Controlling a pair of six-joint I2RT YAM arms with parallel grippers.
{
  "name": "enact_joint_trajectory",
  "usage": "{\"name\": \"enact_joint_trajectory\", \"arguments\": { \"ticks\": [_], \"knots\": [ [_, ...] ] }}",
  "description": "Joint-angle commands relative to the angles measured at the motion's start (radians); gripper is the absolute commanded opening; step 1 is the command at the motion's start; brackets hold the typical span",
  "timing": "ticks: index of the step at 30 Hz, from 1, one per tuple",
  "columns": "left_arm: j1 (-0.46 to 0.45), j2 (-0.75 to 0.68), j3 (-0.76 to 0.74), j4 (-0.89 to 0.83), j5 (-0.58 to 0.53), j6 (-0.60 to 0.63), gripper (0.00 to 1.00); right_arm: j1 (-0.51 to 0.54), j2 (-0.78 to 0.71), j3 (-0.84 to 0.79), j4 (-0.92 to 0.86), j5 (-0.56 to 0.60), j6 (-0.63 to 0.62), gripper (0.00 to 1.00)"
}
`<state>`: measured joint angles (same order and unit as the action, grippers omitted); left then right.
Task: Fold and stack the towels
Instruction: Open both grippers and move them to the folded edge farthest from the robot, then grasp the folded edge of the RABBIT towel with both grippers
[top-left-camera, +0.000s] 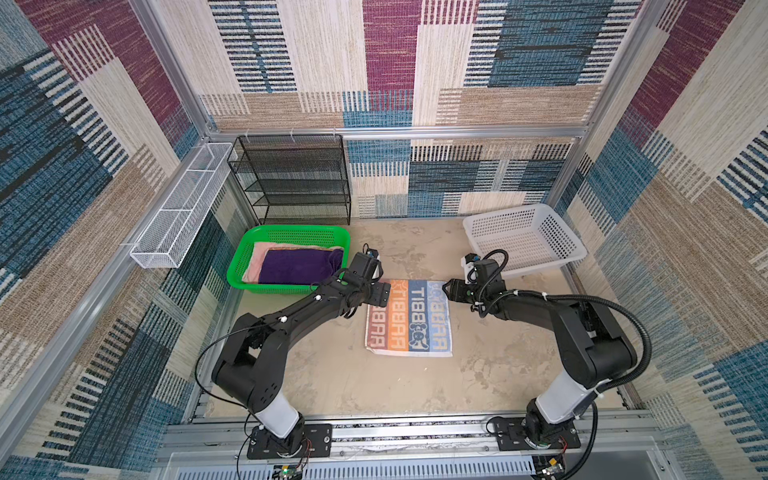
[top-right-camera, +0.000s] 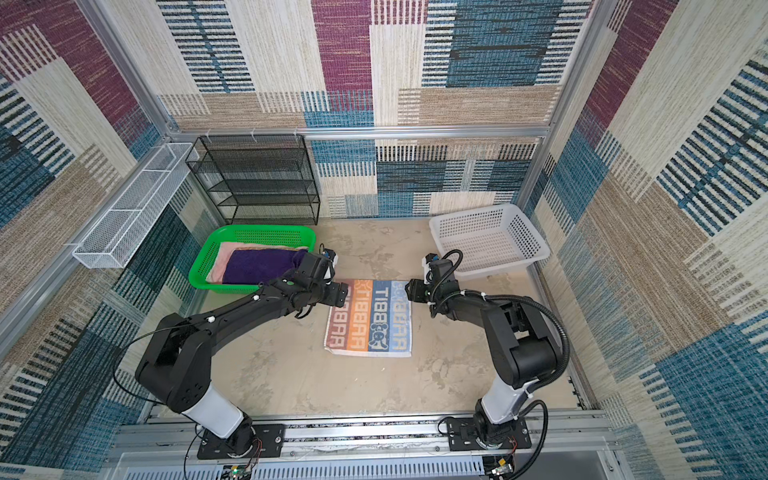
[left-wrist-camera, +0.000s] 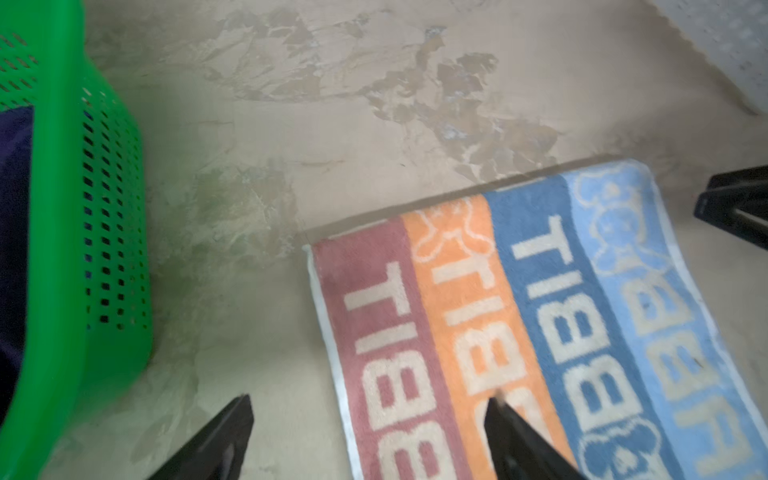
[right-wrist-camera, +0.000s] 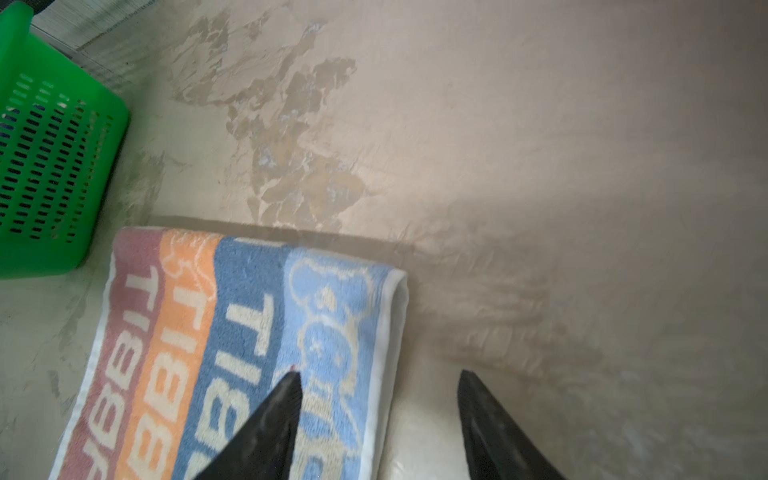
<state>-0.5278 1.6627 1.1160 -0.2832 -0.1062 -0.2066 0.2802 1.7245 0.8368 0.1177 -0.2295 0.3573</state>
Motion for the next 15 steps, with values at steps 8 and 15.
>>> {"name": "enact_joint_trajectory", "arguments": {
  "ticks": [8,15],
  "knots": [
    [0.047,0.160,0.157,-0.058,0.048,-0.027,0.89,-0.003,0.154,0.104,0.048,-0.011,0.012,0.45],
    [0.074,0.286,0.272,-0.102,0.094,-0.041,0.85,-0.005,0.187,0.118,0.053,-0.014,0.019,0.27]
  ]
}}
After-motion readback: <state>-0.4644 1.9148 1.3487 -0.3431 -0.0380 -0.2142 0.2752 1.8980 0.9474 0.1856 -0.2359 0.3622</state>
